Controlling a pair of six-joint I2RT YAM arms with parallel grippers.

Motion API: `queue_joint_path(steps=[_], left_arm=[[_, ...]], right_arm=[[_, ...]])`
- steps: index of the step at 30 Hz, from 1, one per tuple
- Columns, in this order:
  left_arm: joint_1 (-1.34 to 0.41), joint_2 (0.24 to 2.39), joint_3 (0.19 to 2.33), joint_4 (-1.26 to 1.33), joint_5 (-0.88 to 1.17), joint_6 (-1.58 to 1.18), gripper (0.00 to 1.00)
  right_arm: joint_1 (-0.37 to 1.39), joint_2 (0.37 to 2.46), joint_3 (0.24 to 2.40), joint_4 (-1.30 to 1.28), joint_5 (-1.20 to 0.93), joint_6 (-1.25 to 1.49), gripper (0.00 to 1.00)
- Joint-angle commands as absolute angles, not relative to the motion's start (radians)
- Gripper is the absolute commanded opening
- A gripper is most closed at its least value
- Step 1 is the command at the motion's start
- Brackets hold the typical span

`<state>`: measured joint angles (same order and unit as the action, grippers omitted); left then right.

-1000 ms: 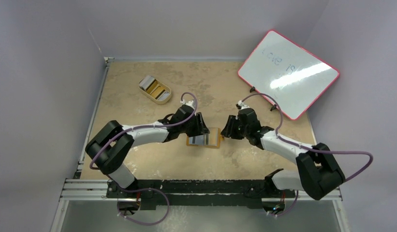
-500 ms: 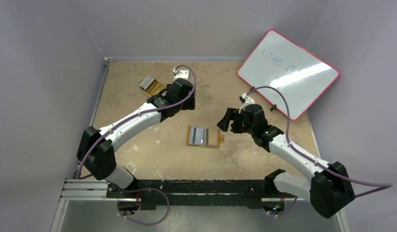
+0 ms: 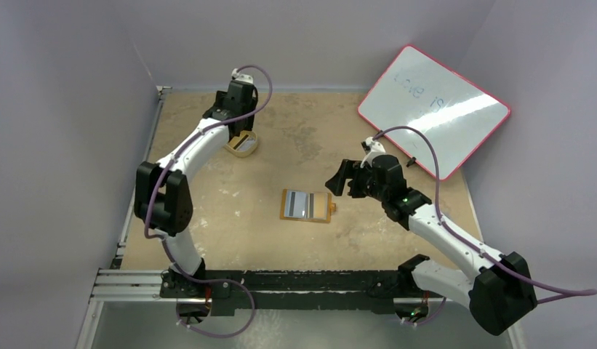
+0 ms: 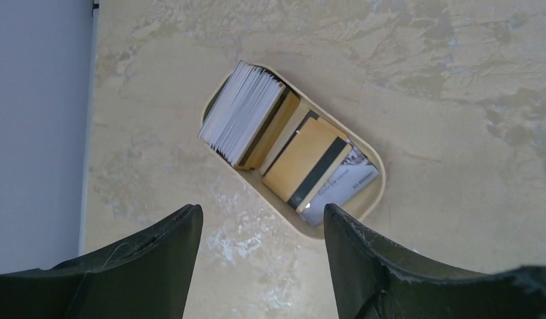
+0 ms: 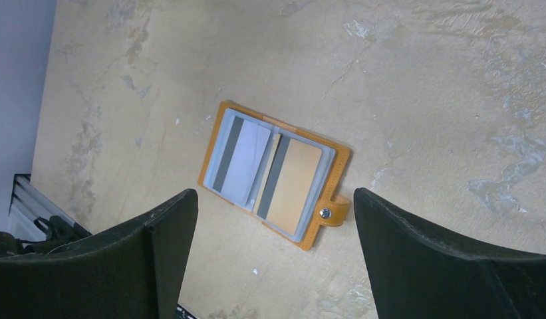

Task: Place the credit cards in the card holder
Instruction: Pick up the credit card from the storage box.

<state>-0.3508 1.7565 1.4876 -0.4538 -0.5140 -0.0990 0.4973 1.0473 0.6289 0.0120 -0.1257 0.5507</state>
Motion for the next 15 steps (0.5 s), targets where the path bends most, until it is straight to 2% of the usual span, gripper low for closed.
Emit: queue_joint_path(steps=[1,15], left_arm=[[-0.313,1.844,1.598,-0.442,-0.540,0.027,0.66],[-0.262,2.031,1.692,-0.418,-0.575,0.127,0.66]], right_arm=[[0.500,1.039,0.677,0.031,-0.153,0.528,0.88],[0.500,1.008,0.646,0.057,-0.169,0.535,0.87]])
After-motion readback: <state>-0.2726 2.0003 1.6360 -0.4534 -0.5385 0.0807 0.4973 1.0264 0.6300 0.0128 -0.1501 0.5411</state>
